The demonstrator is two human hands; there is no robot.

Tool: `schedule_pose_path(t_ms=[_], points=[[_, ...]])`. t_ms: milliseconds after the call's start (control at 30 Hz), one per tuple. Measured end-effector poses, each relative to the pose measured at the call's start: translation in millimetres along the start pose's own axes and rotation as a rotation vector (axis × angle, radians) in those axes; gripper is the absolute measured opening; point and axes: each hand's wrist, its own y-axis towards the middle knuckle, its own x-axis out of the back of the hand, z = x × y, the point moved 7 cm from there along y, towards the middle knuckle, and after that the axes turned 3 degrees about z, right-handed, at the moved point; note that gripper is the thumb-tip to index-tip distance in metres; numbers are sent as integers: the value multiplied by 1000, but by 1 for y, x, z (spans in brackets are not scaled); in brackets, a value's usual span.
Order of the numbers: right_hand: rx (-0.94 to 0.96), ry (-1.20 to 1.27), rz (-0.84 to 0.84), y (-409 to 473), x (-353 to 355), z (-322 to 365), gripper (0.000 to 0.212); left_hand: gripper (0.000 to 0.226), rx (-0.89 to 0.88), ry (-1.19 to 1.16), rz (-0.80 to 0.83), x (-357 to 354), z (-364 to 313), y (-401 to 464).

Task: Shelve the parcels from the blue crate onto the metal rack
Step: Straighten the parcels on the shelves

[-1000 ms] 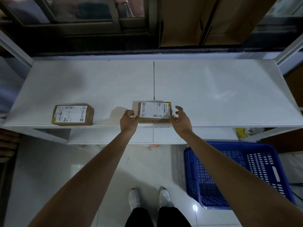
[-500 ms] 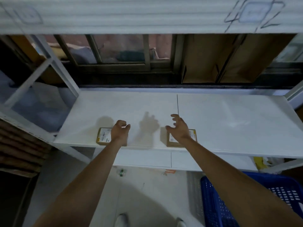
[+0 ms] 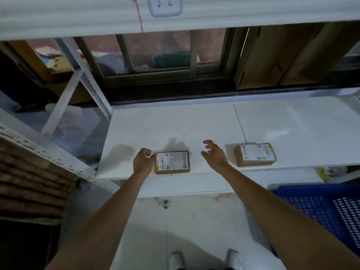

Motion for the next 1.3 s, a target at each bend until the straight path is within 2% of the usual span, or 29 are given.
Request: schedule_pose_path(t_ms=[267, 400, 533, 700, 1300], points=[[-29, -40, 67, 13, -46, 0, 50, 36, 75, 26, 16, -10, 45, 19], [-50, -68, 111, 17, -73, -5, 58, 43, 114, 10, 86, -27, 65, 26], [-42, -65, 125, 14, -88, -11, 63, 38, 99, 13, 140, -40, 72, 26], [-49, -7, 108, 15, -89, -13, 65, 31, 70, -56, 152, -47, 71, 24], [-46, -5, 112, 17, -87, -8, 64, 30, 73, -99, 162, -48, 61, 27]])
